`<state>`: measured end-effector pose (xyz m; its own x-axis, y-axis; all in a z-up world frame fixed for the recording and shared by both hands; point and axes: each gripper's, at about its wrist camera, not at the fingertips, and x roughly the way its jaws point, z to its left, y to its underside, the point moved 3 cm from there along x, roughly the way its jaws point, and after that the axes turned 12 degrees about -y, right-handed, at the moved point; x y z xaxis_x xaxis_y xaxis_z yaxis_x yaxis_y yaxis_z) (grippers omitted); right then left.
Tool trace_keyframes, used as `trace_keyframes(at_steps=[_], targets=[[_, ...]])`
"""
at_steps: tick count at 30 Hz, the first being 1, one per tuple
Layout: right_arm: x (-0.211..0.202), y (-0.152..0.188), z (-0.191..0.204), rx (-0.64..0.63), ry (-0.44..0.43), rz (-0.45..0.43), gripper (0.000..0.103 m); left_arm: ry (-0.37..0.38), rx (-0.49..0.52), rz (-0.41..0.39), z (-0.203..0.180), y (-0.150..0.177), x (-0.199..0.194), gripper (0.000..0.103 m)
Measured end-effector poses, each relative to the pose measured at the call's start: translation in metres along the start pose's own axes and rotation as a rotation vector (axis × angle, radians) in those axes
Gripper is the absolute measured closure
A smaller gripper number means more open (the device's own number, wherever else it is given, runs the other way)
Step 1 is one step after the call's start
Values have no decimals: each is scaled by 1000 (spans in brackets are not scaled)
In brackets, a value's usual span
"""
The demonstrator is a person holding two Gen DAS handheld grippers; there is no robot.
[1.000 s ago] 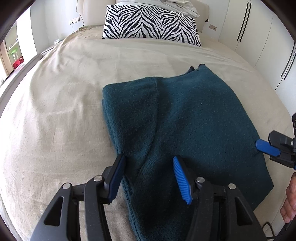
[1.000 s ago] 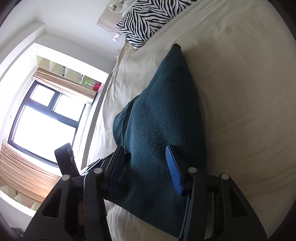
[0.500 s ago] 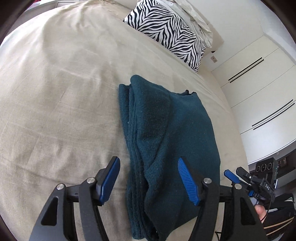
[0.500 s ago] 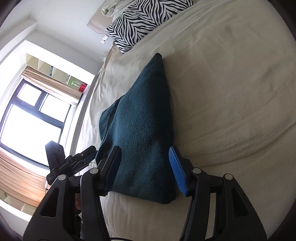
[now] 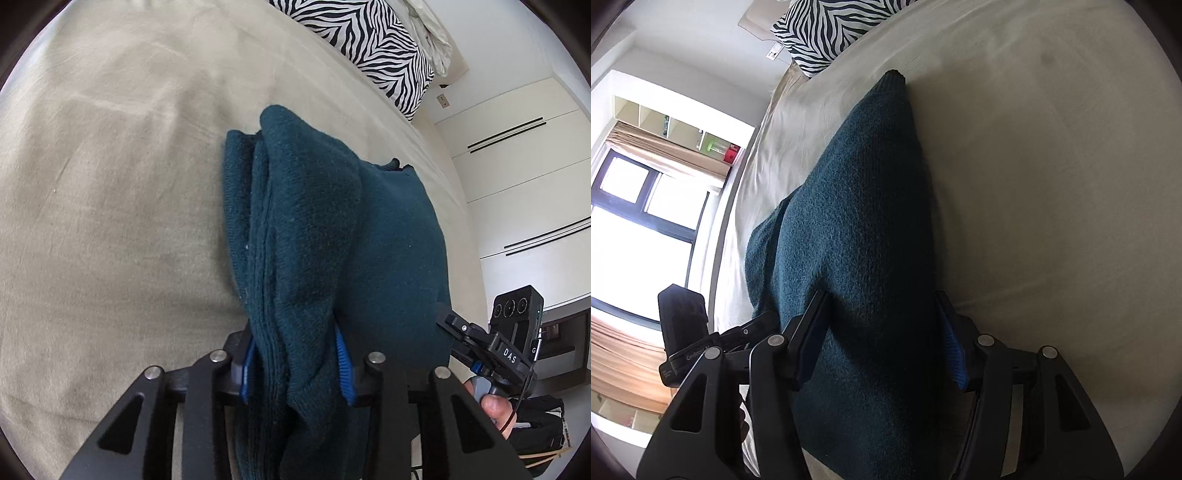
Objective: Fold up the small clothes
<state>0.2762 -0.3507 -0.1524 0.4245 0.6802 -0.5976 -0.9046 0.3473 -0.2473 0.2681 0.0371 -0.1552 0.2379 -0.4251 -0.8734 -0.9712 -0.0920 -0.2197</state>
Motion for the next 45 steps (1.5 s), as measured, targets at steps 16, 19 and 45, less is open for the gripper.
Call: trace_keyframes(at_steps=[16,19,45], targets=[[-7,12,77,-161,8,-44,67,-144,122,-104,-4,-9,-43,76],[17,15,33,-51,76,0,51,-75,43,-83,27,-3,-21,66],[-196,164,185,-346,370,-532,6,-659,141,-842,-49,161,-242,0]])
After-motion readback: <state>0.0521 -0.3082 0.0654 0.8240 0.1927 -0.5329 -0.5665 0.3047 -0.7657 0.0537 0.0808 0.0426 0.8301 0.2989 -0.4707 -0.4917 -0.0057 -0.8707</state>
